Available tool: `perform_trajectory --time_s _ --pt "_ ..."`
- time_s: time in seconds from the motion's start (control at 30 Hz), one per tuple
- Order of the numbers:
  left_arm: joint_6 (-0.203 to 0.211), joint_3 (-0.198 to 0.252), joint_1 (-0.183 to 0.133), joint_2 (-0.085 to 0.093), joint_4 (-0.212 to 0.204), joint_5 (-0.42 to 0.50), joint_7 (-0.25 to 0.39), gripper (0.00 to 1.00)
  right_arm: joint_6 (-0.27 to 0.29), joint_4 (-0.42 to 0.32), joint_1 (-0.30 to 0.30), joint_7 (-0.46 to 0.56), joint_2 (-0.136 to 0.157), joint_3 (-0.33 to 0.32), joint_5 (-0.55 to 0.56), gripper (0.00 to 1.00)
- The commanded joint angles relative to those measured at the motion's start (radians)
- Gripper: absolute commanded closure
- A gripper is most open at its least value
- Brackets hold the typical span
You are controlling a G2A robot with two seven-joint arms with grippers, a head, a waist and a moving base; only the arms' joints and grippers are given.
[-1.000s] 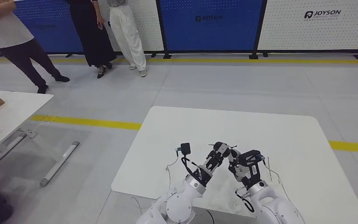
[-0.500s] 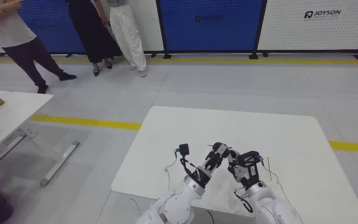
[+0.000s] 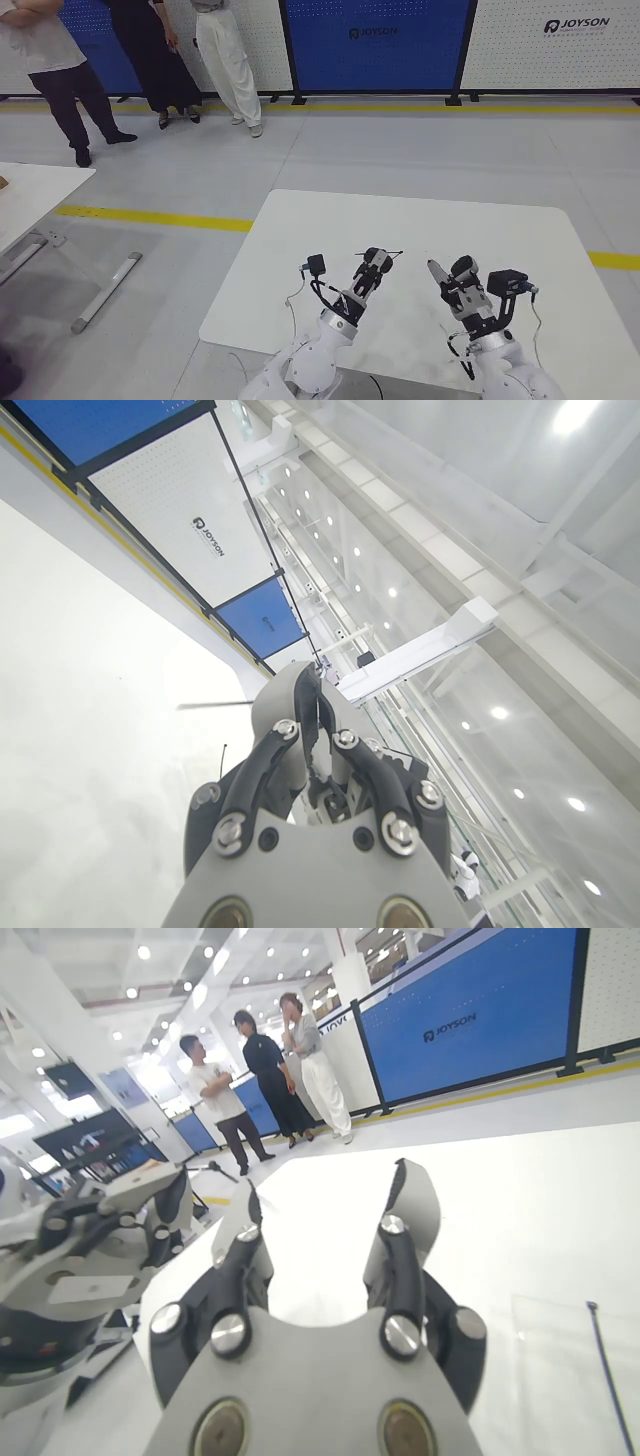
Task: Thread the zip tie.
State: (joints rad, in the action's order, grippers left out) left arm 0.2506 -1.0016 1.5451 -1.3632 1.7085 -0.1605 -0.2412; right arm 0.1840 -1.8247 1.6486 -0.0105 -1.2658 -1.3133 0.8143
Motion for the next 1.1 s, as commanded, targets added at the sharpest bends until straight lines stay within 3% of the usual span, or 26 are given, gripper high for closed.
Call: perform_trajectory --time_s 0.0,0.17,0.23,0.6,0.7,0.83,0.97,1.07 --pt "-0.006 -0.01 0.004 0.001 -0.003 0.002 0.002 1.0 0.006 -0.006 0.018 -0.004 0.002 -0.047 -0.083 0.0" --pt "-0.022 -0.043 0.01 0.004 -0.007 0.026 -0.006 1.0 0.044 -0.005 0.065 -0.011 0.008 -0.157 -0.267 0.0" --pt "-0.024 -0.056 0.011 0.005 -0.014 0.015 -0.026 1.0 0.049 -0.004 0.075 0.015 0.011 -0.184 -0.293 0.0" --pt "-0.026 -0.051 0.012 0.006 -0.02 -0.008 -0.018 1.0 0.047 -0.002 0.074 0.016 0.011 -0.183 -0.293 0.0" --pt "-0.043 -0.048 0.006 0.005 -0.023 -0.015 -0.011 1.0 0.017 0.006 0.064 0.003 0.006 -0.172 -0.332 0.0" --pt "-0.086 -0.03 -0.014 -0.003 -0.036 -0.039 -0.059 1.0 -0.063 0.02 0.038 -0.007 -0.001 -0.228 -0.544 0.0" --pt "-0.126 -0.027 -0.034 -0.01 -0.059 -0.081 -0.142 1.0 -0.111 0.065 0.011 -0.009 -0.001 -0.303 -0.665 0.0" --pt "-0.147 -0.023 -0.043 -0.017 -0.074 -0.09 -0.203 1.0 -0.119 0.076 0.002 0.025 0.001 -0.326 -0.681 0.0"
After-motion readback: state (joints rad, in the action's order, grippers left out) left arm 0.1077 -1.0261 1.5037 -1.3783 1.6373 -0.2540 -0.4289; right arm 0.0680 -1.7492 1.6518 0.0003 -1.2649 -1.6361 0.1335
